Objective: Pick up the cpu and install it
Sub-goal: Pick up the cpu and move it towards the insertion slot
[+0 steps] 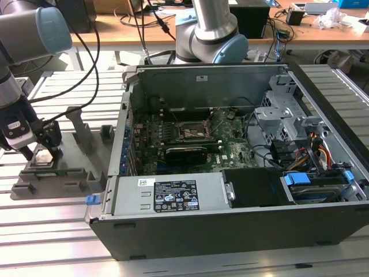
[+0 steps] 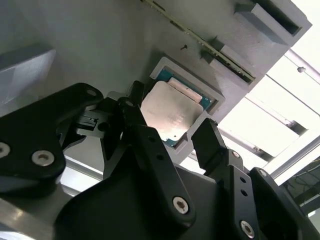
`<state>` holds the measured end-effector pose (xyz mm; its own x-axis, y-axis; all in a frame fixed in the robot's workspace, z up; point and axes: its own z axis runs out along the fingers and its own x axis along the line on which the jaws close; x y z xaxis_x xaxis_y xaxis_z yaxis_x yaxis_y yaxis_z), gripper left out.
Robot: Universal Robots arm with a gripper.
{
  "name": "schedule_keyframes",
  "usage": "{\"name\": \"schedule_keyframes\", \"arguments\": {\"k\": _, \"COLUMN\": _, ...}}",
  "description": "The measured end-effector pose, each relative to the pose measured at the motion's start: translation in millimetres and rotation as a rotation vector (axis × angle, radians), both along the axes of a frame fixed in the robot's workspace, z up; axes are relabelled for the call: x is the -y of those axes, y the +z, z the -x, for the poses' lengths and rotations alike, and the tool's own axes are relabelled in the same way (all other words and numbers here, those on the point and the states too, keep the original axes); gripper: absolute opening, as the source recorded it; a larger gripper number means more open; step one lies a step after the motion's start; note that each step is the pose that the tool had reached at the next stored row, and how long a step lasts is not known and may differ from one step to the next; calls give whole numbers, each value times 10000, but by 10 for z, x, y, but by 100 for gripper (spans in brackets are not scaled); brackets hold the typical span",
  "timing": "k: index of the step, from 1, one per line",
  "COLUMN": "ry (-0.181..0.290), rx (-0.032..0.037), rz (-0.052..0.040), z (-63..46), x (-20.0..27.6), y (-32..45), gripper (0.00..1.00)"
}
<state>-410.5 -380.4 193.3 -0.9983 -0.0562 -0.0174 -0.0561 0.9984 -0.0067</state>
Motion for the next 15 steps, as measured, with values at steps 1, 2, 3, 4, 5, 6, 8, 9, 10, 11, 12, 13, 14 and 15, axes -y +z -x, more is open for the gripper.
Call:
{"name": "schedule_keyframes", "arguments": {"k": 1, "ry": 0, "rx": -1, "rz": 1, "z": 0, "x": -14, "y": -20, "gripper": 66}}
{"name": "schedule_keyframes", "arguments": {"k": 2, "ry": 0, "rx": 0, "rz": 0, "z": 0, "x": -20, "y": -30, "gripper": 66}}
{"name": "schedule_keyframes", "arguments": {"k": 3, "ry": 1, "rx": 1, "rz": 0, "z": 0, "x": -23, "y": -41, "gripper": 66}}
{"name": "schedule_keyframes", "arguments": {"k": 4, "ry": 1, "rx": 1, "rz": 1, "z": 4, "x": -30, "y": -62, "gripper": 66}}
{"name": "schedule_keyframes", "arguments": {"k": 5, "ry": 3, "rx": -2, "rz": 3, "z": 5, "x": -31, "y": -77, "gripper": 66}}
{"name": "schedule_keyframes", "arguments": {"k": 6, "ry": 1, "rx": -2, "rz": 21, "z": 6, "x": -32, "y": -80, "gripper": 66}}
{"name": "schedule_keyframes", "arguments": {"k": 8, "ry": 1, "rx": -1, "rz": 23, "z": 6, "x": -32, "y": -80, "gripper": 66}}
{"name": "schedule_keyframes", "arguments": {"k": 9, "ry": 1, "rx": 0, "rz": 22, "z": 6, "x": -32, "y": -81, "gripper": 66}}
{"name": "schedule_keyframes", "arguments": {"k": 10, "ry": 1, "rx": 0, "rz": 23, "z": 5, "x": -32, "y": -81, "gripper": 66}}
{"name": "schedule_keyframes", "arguments": {"k": 11, "ry": 1, "rx": 0, "rz": 23, "z": 6, "x": -32, "y": -81, "gripper": 66}}
{"name": "schedule_keyframes", "arguments": {"k": 12, "ry": 1, "rx": -1, "rz": 23, "z": 6, "x": -32, "y": -81, "gripper": 65}}
{"name": "schedule_keyframes", "arguments": {"k": 13, "ry": 1, "rx": -2, "rz": 24, "z": 6, "x": -32, "y": -80, "gripper": 58}}
{"name": "schedule_keyframes", "arguments": {"k": 14, "ry": 1, "rx": -1, "rz": 24, "z": 6, "x": -32, "y": -80, "gripper": 55}}
{"name": "schedule_keyframes", "arguments": {"k": 15, "ry": 1, "rx": 0, "rz": 24, "z": 6, "x": -32, "y": -81, "gripper": 55}}
